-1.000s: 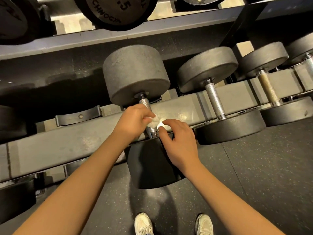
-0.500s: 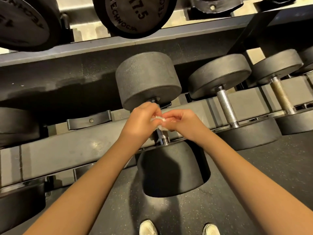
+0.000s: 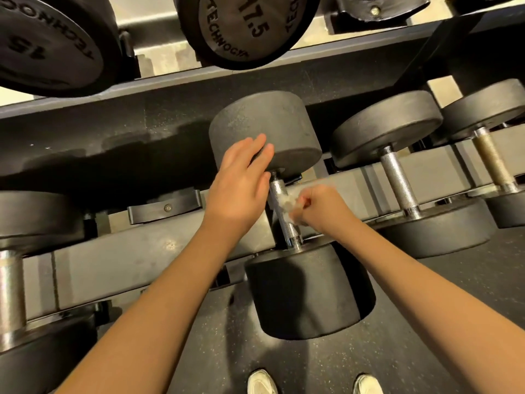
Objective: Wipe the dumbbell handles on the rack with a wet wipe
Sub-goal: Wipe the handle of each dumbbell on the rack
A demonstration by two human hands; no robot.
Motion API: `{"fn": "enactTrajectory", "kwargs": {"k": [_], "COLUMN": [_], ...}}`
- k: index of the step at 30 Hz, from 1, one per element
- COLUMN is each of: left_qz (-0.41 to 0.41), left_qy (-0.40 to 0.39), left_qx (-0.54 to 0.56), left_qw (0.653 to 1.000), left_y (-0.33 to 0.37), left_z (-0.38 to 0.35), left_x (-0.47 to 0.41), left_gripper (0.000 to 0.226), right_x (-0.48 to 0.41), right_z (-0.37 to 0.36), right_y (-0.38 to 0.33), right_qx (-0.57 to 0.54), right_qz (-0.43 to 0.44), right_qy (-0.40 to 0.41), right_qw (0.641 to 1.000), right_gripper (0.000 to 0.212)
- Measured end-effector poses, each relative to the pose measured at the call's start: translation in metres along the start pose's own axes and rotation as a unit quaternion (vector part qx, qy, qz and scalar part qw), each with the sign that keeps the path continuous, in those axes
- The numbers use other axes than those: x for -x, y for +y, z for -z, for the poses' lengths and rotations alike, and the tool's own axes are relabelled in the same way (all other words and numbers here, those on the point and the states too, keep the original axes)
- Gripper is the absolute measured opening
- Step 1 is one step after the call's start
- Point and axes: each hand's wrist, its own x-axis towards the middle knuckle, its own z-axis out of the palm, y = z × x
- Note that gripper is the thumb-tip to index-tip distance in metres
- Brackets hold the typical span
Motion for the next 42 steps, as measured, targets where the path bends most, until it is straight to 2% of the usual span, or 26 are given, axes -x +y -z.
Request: {"fn": "enactTrajectory", "kwargs": {"k": [2,6,8,11,14,16,19,21,23,25,29,32,35,37,40,42], "left_qz": [0.005,0.01,0.009,0.011,0.018,0.028,0.04,0.051,0.062,0.076,0.135,0.157,0.173,0.179,0.202,0.204], "left_qy": [-0.002,-0.003,-0.004,-0.003,-0.004,-0.011,-0.042,-0.084,-0.127,-0.138,-0.019,0.065,0.128,0.117,0.041,0.05], "left_qx": [0.007,0.011,0.006,0.005,0.008,0.008,0.011,0.017,0.027,0.048,0.082,0.088,0.084,0.071,0.098,0.128], "left_qw": [1.0,1.0,1.0,1.0,1.0,1.0,0.998,0.995,0.99,0.986,0.987,0.982,0.973,0.974,0.974,0.969], "left_y": [0.0,0.004,0.005,0.005,0.007,0.009,0.012,0.015,0.016,0.018,0.029,0.037,0.035,0.029,0.018,0.015], "left_z": [0.002,0.006,0.007,0.007,0.008,0.01,0.016,0.025,0.036,0.05,0.09,0.127,0.157,0.167,0.161,0.152], "left_x": [-0.001,-0.002,-0.002,-0.003,-0.004,-0.004,-0.004,-0.007,-0.011,-0.017,-0.036,-0.069,-0.115,-0.151,-0.196,-0.209], "left_gripper": [0.043,0.041,0.041,0.041,0.041,0.041,0.042,0.044,0.046,0.043,0.034,0.033,0.035,0.038,0.041,0.039], "right_x": [0.007,-0.002,-0.003,0.006,0.014,0.018,0.029,0.033,0.035,0.037,0.04,0.035,0.021,0.006,-0.033,-0.064], "right_z": [0.004,0.001,0.0,0.003,0.009,0.009,0.011,0.021,0.037,0.06,0.106,0.136,0.164,0.182,0.199,0.201], "right_y": [0.004,-0.007,-0.009,-0.002,0.0,-0.004,-0.011,-0.018,-0.029,-0.043,-0.079,-0.109,-0.141,-0.165,-0.2,-0.22], "right_qx": [0.009,-0.031,-0.044,-0.013,0.08,0.084,-0.033,-0.107,-0.164,-0.203,-0.238,-0.261,-0.267,-0.249,-0.219,-0.171], "right_qz": [-0.018,-0.009,-0.016,-0.012,-0.02,-0.033,-0.055,-0.059,-0.063,-0.053,0.016,0.039,0.071,0.088,0.122,0.137], "right_qy": [-0.043,0.023,0.02,-0.032,-0.099,-0.114,-0.014,0.064,0.101,0.13,0.174,0.193,0.231,0.269,0.316,0.327], "right_qw": [0.999,0.999,0.999,0.999,0.992,0.989,0.998,0.99,0.979,0.969,0.955,0.945,0.933,0.926,0.915,0.919], "right_gripper": [0.027,0.026,0.022,0.027,0.013,0.012,0.014,0.015,0.015,0.018,0.025,0.011,0.008,0.011,0.013,0.015]}}
